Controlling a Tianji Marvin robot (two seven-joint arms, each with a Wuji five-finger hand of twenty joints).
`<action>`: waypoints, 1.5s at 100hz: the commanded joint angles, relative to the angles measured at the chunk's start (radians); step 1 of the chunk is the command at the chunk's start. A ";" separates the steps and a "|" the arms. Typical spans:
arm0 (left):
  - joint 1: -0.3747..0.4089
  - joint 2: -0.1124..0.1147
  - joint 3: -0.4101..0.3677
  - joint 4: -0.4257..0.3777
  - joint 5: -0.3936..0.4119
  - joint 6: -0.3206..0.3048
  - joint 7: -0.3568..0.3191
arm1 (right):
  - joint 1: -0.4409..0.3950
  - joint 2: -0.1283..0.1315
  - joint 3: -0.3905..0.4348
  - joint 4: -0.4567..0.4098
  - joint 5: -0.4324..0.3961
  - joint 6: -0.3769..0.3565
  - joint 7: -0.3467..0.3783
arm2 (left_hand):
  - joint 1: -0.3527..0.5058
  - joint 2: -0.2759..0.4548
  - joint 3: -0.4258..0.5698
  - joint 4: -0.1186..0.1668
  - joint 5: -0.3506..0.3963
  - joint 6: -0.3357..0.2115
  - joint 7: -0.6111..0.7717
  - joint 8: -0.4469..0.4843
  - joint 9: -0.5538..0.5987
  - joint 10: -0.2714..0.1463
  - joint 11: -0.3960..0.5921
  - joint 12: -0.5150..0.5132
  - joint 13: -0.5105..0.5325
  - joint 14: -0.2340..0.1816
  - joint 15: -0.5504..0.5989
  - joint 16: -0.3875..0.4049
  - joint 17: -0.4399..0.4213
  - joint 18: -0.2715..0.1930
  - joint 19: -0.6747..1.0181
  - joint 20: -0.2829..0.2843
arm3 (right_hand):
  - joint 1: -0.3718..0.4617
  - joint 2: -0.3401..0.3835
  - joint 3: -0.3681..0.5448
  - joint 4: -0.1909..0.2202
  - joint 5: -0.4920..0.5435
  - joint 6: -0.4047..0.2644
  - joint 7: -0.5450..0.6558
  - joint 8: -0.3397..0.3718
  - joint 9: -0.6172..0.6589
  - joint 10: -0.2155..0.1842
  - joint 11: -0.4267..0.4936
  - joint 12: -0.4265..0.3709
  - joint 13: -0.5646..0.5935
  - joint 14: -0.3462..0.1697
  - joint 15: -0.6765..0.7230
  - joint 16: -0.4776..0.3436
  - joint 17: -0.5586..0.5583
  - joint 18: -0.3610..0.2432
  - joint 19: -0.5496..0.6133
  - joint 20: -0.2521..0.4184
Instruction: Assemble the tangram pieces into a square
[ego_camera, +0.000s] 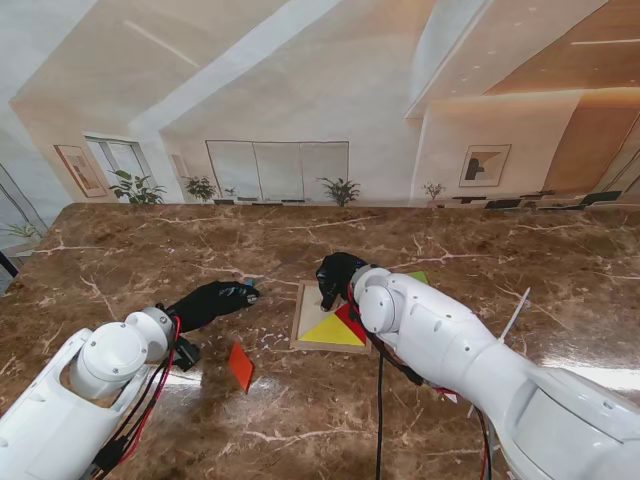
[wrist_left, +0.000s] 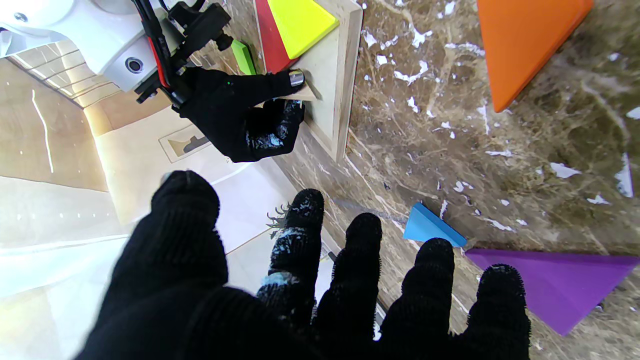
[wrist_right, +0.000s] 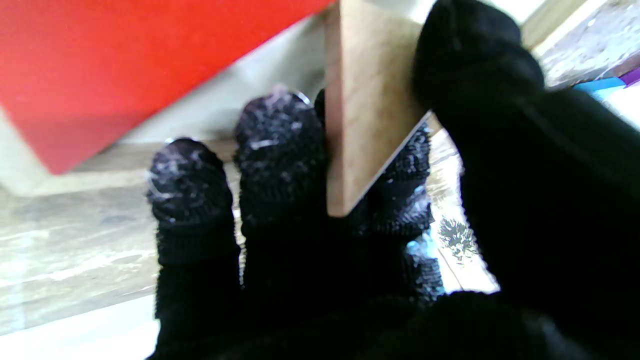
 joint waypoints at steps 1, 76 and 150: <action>0.004 0.001 0.002 0.003 0.000 0.002 -0.003 | -0.001 -0.005 -0.002 0.015 0.006 -0.004 0.014 | 0.022 0.037 -0.027 0.019 0.017 -0.004 -0.010 -0.026 0.030 0.009 0.003 -0.002 0.021 0.001 -0.007 -0.002 0.001 0.008 -0.018 0.008 | 0.011 0.018 0.029 0.017 0.004 -0.032 0.013 0.016 -0.014 -0.002 0.003 -0.010 0.010 -0.041 0.004 -0.005 -0.012 -0.004 0.045 0.005; 0.002 0.002 0.004 0.006 -0.003 0.003 -0.007 | 0.005 -0.005 0.004 0.039 0.000 -0.032 -0.002 | 0.022 0.035 -0.026 0.019 0.027 0.002 -0.013 -0.028 0.042 0.018 0.004 -0.001 0.030 0.007 -0.005 -0.001 0.006 0.012 -0.017 0.008 | -0.030 0.013 0.025 0.008 -0.037 -0.001 -0.060 0.013 -0.100 0.012 0.017 -0.053 0.009 -0.028 -0.025 -0.023 -0.043 0.005 0.048 0.011; 0.003 0.003 0.004 0.006 -0.008 0.003 -0.012 | -0.002 0.023 0.022 0.018 -0.029 -0.028 -0.006 | 0.025 0.036 -0.023 0.018 0.037 0.010 -0.016 -0.029 0.055 0.026 0.005 -0.001 0.042 0.015 -0.001 0.001 0.011 0.016 -0.016 0.007 | -0.062 0.029 0.034 0.011 -0.035 0.008 -0.124 0.036 -0.120 0.018 0.012 -0.089 0.008 -0.025 -0.030 -0.024 -0.049 0.003 0.049 0.014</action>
